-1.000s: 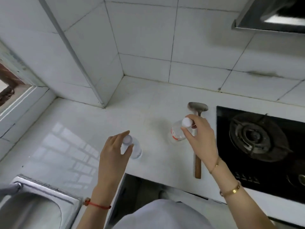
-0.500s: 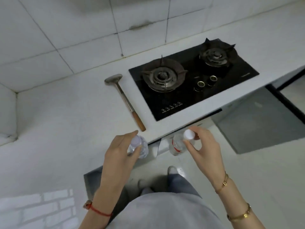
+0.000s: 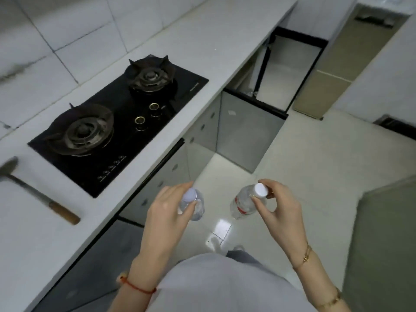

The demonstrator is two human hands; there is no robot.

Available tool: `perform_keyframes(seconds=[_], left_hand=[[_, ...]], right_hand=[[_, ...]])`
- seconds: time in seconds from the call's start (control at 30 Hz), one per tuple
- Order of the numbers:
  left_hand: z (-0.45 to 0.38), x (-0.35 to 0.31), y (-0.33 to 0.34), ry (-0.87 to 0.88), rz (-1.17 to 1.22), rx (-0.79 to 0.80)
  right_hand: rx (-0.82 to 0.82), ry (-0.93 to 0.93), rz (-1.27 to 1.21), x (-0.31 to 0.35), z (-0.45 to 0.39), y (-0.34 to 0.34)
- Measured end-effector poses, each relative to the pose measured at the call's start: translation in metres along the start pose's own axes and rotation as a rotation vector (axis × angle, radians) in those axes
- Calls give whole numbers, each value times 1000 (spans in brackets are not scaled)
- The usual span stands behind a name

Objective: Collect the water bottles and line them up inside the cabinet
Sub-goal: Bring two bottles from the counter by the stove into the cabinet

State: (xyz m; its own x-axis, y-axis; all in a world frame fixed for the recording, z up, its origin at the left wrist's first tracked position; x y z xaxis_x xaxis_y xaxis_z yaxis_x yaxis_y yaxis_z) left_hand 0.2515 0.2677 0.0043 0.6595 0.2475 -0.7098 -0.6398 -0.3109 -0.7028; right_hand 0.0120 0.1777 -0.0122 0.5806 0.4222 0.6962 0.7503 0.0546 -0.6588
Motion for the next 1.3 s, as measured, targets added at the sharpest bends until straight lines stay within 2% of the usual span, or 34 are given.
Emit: perform_keyframes(seconds=[0.33,0.63,0.9,1.07,1.3], left_hand=[[-87,-135,149,202,27,131],[-194,-226,262,365,25,225],[-324,-307,353,399,52,252],[-398,-347,391,416,25,245],[-491,-385,438,292,12,115]], right_hand=[[-90,160,135,-140,-27,-126],[-212,312,165,-255,-94,-185],[-197,351,172,-360,-222,-232],[-148,278,171,-404,-311,-258],[-62,171,90,-475,-445,-279]])
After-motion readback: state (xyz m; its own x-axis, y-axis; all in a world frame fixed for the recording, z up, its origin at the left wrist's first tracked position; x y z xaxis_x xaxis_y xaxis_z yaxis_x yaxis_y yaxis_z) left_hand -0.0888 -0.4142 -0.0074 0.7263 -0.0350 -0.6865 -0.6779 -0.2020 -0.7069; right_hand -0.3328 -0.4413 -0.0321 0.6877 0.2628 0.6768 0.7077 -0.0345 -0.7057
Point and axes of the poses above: each hand's wrist, its own z-axis away from the middle knuckle, its own y-axis out of the palm, x = y × z, the point moved 3 cm from there along -z, towards the middle knuckle, and after that the axes turned 5 degrees about -y, right-handed, at the moved point
